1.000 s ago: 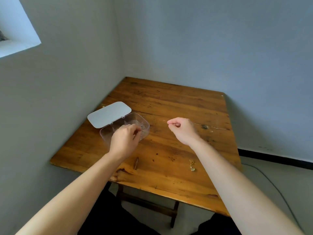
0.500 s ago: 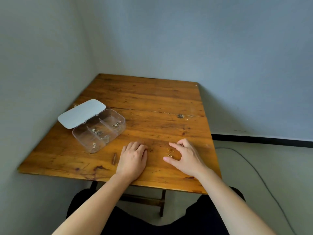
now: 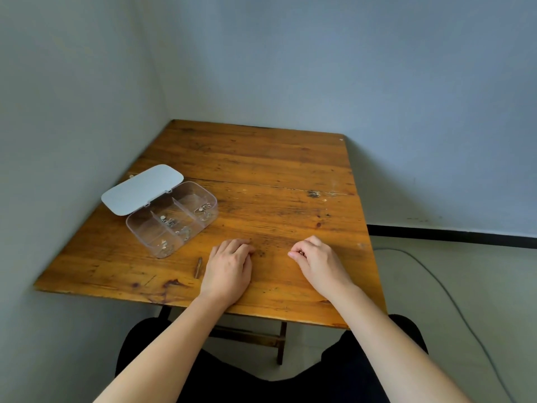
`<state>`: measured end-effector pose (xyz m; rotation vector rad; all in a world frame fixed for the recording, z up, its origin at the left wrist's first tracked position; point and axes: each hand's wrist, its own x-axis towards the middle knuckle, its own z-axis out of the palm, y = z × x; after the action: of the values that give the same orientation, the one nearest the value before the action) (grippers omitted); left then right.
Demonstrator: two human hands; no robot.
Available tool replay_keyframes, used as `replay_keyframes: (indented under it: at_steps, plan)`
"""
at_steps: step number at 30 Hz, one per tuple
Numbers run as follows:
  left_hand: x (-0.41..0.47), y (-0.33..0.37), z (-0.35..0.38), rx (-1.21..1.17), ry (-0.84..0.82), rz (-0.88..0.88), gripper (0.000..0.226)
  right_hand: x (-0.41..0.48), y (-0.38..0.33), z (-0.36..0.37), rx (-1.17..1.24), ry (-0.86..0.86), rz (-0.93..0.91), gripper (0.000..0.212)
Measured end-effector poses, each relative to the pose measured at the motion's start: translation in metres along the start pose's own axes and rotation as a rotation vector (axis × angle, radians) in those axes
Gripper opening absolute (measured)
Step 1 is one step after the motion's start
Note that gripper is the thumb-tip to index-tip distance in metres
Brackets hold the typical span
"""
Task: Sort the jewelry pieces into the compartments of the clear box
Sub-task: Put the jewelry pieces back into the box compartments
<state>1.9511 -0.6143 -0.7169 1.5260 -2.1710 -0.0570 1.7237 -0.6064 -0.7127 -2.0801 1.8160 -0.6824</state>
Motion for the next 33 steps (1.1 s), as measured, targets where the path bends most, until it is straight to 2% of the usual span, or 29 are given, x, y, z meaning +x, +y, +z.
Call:
replay_keyframes:
  at_steps: [7,12,14,18,23,26,29,33]
  plan:
    - [0.0,-0.005,-0.013,-0.061,-0.031,0.05,0.019,0.014,-0.01,-0.011,-0.053,-0.104,0.042,0.025]
    - [0.001,-0.034,-0.045,0.024,0.147,0.122,0.014,0.042,-0.03,-0.01,0.144,-0.011,0.091,0.021]
    - [0.005,-0.052,-0.059,0.076,0.219,0.069,0.017,0.058,-0.048,-0.01,0.265,0.049,0.119,0.019]
    - [0.012,-0.092,-0.079,0.103,0.262,-0.166,0.031,0.096,-0.091,-0.01,0.433,0.108,0.108,0.011]
    - [0.012,-0.135,-0.079,0.065,0.082,-0.466,0.061,0.14,-0.14,-0.004,0.482,0.12,-0.008,0.012]
    - [0.006,-0.142,-0.069,-0.046,0.079,-0.495,0.069,0.163,-0.162,0.009,0.46,0.117,-0.078,0.013]
    - [0.003,-0.141,-0.061,-0.087,0.157,-0.51,0.061,0.18,-0.176,0.029,0.41,0.106,-0.128,0.015]
    - [0.003,-0.144,-0.057,-0.066,0.18,-0.514,0.056,0.194,-0.183,0.057,0.361,0.06,-0.144,0.016]
